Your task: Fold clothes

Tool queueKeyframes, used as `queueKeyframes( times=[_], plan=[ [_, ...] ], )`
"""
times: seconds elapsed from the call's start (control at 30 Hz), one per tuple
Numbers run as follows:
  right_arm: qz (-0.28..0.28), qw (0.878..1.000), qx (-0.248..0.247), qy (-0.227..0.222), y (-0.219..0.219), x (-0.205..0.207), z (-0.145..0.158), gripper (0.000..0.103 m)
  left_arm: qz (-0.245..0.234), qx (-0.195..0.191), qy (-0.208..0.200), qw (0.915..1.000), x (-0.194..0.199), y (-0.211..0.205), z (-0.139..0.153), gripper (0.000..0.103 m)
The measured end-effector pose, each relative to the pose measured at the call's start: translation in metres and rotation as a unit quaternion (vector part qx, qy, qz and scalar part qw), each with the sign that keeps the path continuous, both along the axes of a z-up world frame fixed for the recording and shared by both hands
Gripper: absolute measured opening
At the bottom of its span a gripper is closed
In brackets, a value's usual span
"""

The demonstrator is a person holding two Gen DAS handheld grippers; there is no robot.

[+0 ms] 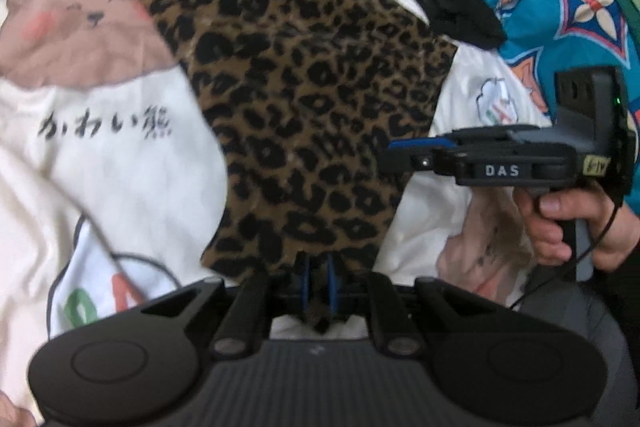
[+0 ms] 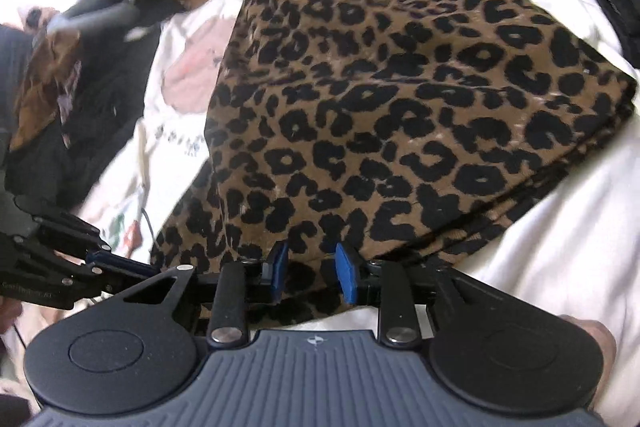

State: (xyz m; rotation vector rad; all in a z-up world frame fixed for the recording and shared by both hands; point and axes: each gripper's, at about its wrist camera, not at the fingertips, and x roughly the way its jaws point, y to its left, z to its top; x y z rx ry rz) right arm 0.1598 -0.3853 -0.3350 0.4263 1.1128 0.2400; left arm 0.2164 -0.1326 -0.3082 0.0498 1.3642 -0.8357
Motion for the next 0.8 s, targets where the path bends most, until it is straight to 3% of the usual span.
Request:
queueKeyframes(
  times=[0.1, 0.37, 0.7, 0.8],
  plan=[
    [-0.039, 0.999, 0.002, -0.036, -0.018, -0.002, 0.012, 0.034, 0.007, -0.002, -0.007, 1.0, 0.005, -0.006, -0.001, 0.009],
    [-0.111, 0.991, -0.037, -0.064, -0.058, 0.006, 0.012, 0.035, 0.011, -0.004, -0.006, 0.9999, 0.013, -0.03, -0.018, 0.009],
    [-0.197, 0.972, -0.085, -0.096, -0.108, 0.016, 0.013, 0.035, -0.026, 0.006, -0.066, 0.9974, 0.032, -0.063, -0.013, 0.009],
    [-0.207, 0.971, -0.097, -0.076, -0.109, 0.016, 0.007, 0.035, -0.035, 0.02, -0.067, 0.9969, 0.035, -0.072, -0.022, 0.009]
  ],
)
